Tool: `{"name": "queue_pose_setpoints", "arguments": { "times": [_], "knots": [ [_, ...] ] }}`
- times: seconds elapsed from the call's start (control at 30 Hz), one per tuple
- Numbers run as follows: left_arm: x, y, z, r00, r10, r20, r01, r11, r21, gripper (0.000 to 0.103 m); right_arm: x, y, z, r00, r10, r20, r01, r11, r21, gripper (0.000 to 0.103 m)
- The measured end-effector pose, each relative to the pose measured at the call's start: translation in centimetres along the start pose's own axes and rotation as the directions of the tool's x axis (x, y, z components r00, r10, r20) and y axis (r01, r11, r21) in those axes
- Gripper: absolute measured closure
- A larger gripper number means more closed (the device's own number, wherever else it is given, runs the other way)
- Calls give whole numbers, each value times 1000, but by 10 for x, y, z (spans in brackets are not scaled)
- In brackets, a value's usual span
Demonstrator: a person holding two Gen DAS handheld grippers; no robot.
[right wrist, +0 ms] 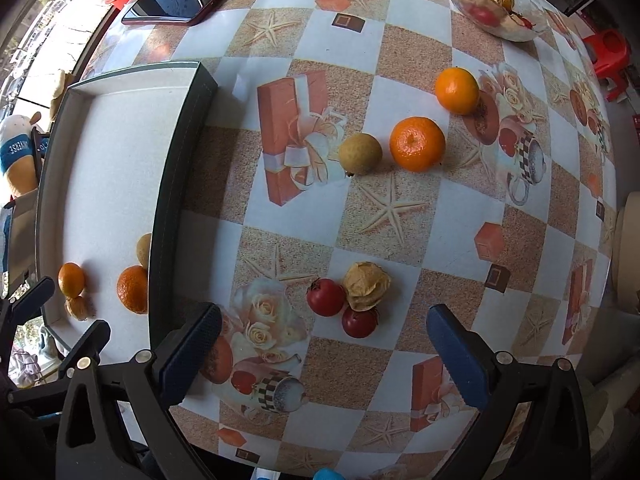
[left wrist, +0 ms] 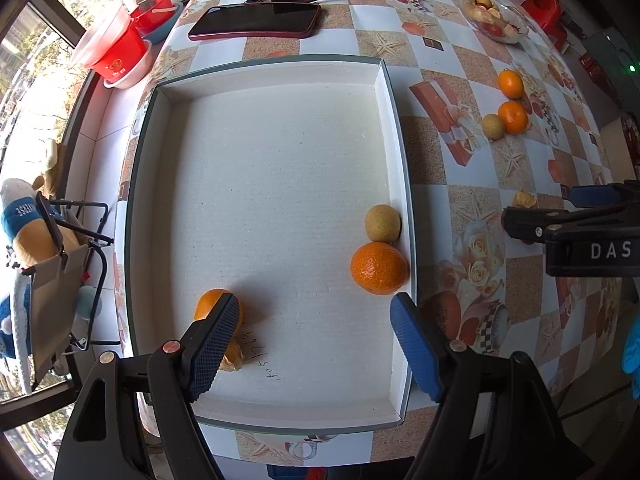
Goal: Organize fruits
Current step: 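Withdraw both open tools from the tray toward the remaining fruits, then move left tool to a red tomato while right tool moves toward a dried physalis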
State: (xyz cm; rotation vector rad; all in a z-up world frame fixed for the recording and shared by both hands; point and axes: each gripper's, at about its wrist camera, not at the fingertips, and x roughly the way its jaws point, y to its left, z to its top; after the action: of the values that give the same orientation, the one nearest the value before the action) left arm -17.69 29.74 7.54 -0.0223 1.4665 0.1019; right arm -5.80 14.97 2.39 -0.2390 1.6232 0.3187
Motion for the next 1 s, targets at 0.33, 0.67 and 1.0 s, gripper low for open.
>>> {"name": "queue_pose_setpoints", "arguments": {
  "times": [0.33, 0.67, 1.0],
  "knots": [
    [-2, -27, 13, 1000, -1, -7, 2, 996, 92, 22, 2, -55, -22, 1000, 23, 11, -24, 990, 138, 0],
    [3, -86, 35, 998, -57, -37, 64, 972, 227, 22, 24, -143, -75, 999, 26, -42, -11, 950, 311, 0],
    [34, -142, 53, 992, -86, -97, 113, 944, 311, 22, 69, -176, -132, 989, 32, -145, 20, 939, 342, 0]
  ]
}}
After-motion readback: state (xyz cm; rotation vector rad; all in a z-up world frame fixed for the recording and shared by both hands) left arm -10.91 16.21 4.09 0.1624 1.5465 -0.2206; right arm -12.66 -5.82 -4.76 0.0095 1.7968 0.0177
